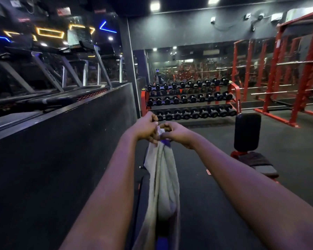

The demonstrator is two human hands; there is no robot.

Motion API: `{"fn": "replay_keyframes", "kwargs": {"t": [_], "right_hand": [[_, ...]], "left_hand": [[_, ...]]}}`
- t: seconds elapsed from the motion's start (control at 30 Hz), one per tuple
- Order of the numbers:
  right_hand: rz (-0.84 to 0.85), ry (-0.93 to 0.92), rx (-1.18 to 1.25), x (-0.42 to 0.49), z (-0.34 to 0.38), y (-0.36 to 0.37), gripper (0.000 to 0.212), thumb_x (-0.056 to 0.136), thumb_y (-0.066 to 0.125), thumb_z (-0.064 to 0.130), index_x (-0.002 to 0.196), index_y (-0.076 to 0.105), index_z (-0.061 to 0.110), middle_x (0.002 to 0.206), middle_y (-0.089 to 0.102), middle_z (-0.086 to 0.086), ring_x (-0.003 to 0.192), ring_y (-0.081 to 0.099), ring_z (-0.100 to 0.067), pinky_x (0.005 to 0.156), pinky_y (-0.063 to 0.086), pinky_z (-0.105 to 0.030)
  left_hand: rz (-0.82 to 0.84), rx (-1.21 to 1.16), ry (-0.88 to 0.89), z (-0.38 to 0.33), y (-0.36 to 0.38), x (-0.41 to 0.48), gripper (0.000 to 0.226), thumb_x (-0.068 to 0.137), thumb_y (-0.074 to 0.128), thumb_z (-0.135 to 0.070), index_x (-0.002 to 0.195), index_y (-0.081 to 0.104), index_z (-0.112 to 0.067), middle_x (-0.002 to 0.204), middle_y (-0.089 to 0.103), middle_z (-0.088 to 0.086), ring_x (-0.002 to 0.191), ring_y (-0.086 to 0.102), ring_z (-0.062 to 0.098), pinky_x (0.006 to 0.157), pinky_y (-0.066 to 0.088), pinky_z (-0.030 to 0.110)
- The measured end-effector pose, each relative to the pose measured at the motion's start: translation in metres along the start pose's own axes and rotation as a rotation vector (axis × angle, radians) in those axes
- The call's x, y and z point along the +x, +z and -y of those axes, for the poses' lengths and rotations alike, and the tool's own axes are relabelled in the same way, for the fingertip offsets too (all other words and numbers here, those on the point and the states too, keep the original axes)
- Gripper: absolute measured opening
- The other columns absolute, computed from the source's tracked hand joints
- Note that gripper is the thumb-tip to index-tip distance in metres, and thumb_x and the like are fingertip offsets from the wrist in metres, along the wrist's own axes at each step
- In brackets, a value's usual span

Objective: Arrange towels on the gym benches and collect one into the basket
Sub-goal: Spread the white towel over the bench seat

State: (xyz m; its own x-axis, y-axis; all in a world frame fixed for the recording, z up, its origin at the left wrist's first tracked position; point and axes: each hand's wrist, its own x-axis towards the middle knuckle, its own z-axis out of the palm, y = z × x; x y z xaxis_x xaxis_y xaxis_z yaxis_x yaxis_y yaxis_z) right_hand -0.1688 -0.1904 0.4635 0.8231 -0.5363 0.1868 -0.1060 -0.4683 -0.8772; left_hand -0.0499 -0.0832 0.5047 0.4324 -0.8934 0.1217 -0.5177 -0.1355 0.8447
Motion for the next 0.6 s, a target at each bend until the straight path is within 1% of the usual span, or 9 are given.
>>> {"fn": "replay_keyframes", "kwargs": {"t": [0.1, 0.17, 0.2, 0.27, 0.3, 0.37, 0.43, 0.53, 0.6], "right_hand": [[-0.061, -0.101, 0.003, 0.001, -0.001, -0.006, 0.034, 0.075, 0.074, 0.001, 0.106, 0.064, 0.011, 0.094, 0.07, -0.009, 0.085, 0.064, -0.015, 0.081, 0.053, -0.034], [-0.064, -0.144, 0.035, -0.001, 0.0, -0.011, 0.032, 0.075, 0.068, -0.005, 0.102, 0.065, 0.012, 0.094, 0.071, -0.016, 0.082, 0.064, -0.017, 0.079, 0.054, -0.037], [-0.041, -0.155, 0.049, -0.002, 0.003, -0.015, 0.033, 0.075, 0.064, -0.007, 0.102, 0.065, 0.012, 0.092, 0.069, -0.016, 0.08, 0.062, -0.017, 0.075, 0.053, -0.035], [-0.028, -0.171, 0.066, -0.006, 0.012, -0.026, 0.034, 0.077, 0.057, -0.009, 0.101, 0.067, 0.011, 0.086, 0.065, -0.01, 0.076, 0.058, -0.017, 0.066, 0.051, -0.029], [-0.054, -0.179, 0.075, -0.005, 0.014, -0.032, 0.033, 0.077, 0.055, -0.009, 0.1, 0.068, 0.011, 0.087, 0.065, -0.007, 0.076, 0.056, -0.017, 0.066, 0.05, -0.029], [-0.139, -0.153, 0.085, -0.001, 0.015, -0.045, 0.031, 0.077, 0.052, -0.006, 0.096, 0.07, 0.011, 0.091, 0.066, -0.007, 0.078, 0.056, -0.019, 0.069, 0.051, -0.032], [-0.223, -0.06, -0.024, 0.006, 0.006, -0.058, 0.027, 0.075, 0.054, -0.001, 0.092, 0.071, 0.011, 0.091, 0.068, -0.008, 0.078, 0.06, -0.022, 0.069, 0.055, -0.036], [-0.249, 0.143, -0.456, 0.014, -0.026, -0.068, 0.017, 0.069, 0.065, 0.007, 0.077, 0.071, 0.02, 0.082, 0.072, -0.005, 0.078, 0.068, -0.021, 0.073, 0.06, -0.035], [-0.275, 0.254, -0.506, 0.021, -0.054, -0.063, 0.016, 0.067, 0.066, 0.005, 0.066, 0.068, 0.021, 0.075, 0.073, -0.004, 0.076, 0.072, -0.022, 0.072, 0.061, -0.031]], "left_hand": [[-0.001, -0.137, 0.039, 0.001, -0.003, -0.004, 0.026, 0.097, 0.032, 0.001, 0.115, 0.036, -0.018, 0.078, 0.063, 0.023, 0.062, 0.066, 0.036, 0.058, 0.06, 0.045], [-0.089, -0.012, 0.124, 0.013, -0.009, -0.002, 0.033, 0.093, 0.046, -0.002, 0.116, 0.035, -0.022, 0.097, 0.063, 0.02, 0.074, 0.065, 0.03, 0.061, 0.059, 0.041], [-0.051, 0.078, 0.136, 0.023, -0.014, -0.002, 0.042, 0.089, 0.057, -0.006, 0.119, 0.034, -0.024, 0.109, 0.06, 0.016, 0.084, 0.063, 0.023, 0.069, 0.059, 0.039], [0.175, 0.228, 0.023, 0.045, -0.015, -0.003, 0.067, 0.073, 0.078, -0.018, 0.126, 0.037, -0.027, 0.123, 0.055, 0.002, 0.103, 0.059, 0.017, 0.09, 0.053, 0.037], [0.269, 0.316, -0.052, 0.057, -0.013, -0.005, 0.068, 0.067, 0.083, -0.023, 0.123, 0.045, -0.028, 0.123, 0.058, -0.004, 0.107, 0.06, 0.016, 0.095, 0.051, 0.037], [0.306, 0.489, -0.127, 0.079, -0.007, -0.008, 0.04, 0.072, 0.081, -0.02, 0.105, 0.061, -0.026, 0.11, 0.065, -0.005, 0.102, 0.062, 0.017, 0.093, 0.051, 0.035], [0.167, 0.568, -0.121, 0.097, -0.007, -0.004, 0.02, 0.082, 0.069, -0.013, 0.099, 0.066, -0.022, 0.104, 0.067, -0.001, 0.097, 0.062, 0.017, 0.086, 0.05, 0.031], [-0.123, 0.652, -0.121, 0.11, -0.015, 0.008, 0.015, 0.082, 0.063, -0.013, 0.095, 0.067, -0.018, 0.095, 0.065, 0.006, 0.092, 0.062, 0.025, 0.075, 0.047, 0.026], [-0.297, 0.652, -0.144, 0.112, -0.014, 0.017, 0.009, 0.08, 0.062, -0.013, 0.085, 0.065, -0.019, 0.086, 0.065, 0.01, 0.084, 0.064, 0.031, 0.068, 0.049, 0.029]]}}
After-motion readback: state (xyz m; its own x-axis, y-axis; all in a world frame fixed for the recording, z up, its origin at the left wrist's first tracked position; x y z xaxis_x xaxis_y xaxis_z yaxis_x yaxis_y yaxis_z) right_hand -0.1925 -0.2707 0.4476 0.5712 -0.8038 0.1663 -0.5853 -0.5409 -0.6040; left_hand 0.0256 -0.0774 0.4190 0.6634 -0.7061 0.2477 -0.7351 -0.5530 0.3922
